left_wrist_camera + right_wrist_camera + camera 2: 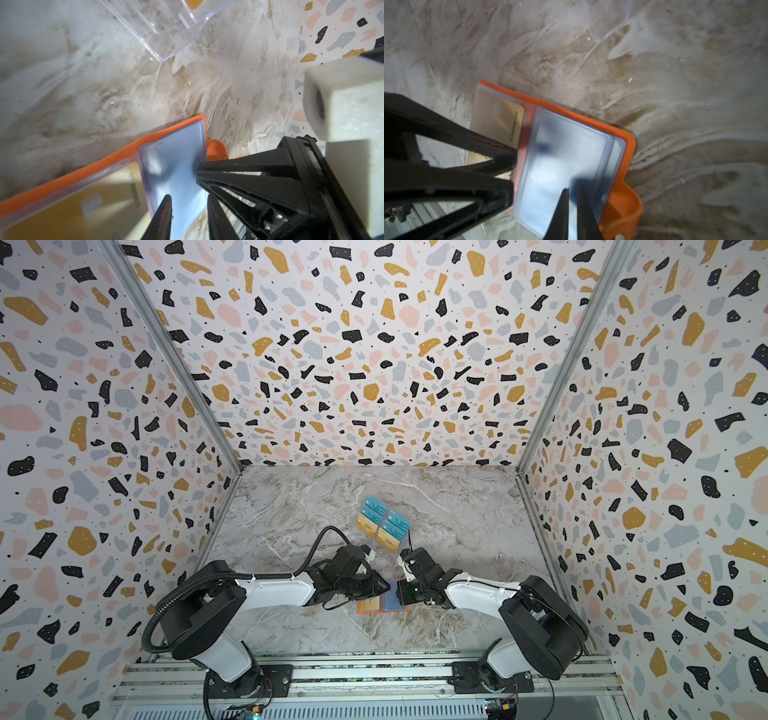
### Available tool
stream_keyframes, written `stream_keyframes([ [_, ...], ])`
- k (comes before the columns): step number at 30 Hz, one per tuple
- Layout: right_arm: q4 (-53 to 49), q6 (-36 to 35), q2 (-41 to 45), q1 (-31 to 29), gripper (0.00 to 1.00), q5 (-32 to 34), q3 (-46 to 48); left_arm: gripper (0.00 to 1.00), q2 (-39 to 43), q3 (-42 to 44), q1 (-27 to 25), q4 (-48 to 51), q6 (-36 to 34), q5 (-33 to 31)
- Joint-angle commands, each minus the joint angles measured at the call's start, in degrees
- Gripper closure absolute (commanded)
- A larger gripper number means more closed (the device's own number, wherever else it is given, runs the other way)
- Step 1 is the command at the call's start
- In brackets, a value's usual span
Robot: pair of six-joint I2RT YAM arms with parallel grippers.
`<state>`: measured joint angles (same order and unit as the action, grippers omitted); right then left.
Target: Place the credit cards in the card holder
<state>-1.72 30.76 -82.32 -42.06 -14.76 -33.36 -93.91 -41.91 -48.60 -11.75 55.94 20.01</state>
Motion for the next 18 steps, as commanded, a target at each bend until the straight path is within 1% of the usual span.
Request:
stream_keyframes([
  [1, -1.11, -0.44, -0.45, 0.14, 0.88, 0.31, 0.58, 0.68, -0.61, -1.54, -0.24, 0.25, -1.1, 0.18],
  [7, -1.51, -0.52, -0.42, 0.14, 0.88, 0.34, 0.43, 0.68, -3.52, -0.76, -0.2, -0.82, -0.57, 0.67],
  [13, -1.45, -0.48, -0.45, 0.14, 0.88, 0.34, 0.41, 0.68, -4.3, -0.15, -0.25, -1.33, -0.07, 0.55],
  [15, -1.39, -0.57, -0.55, 0.14, 0.88, 0.33, 0.32, 0.68, -4.69, 0.18, -0.19, -2.23, 0.68, 1.56],
  [18, -1.31, -0.61, -0.64, 0.14, 0.88, 0.26, 0.31, 0.68, -5.06, 1.19, -0.21, -6.31, 1.99, 2.78],
])
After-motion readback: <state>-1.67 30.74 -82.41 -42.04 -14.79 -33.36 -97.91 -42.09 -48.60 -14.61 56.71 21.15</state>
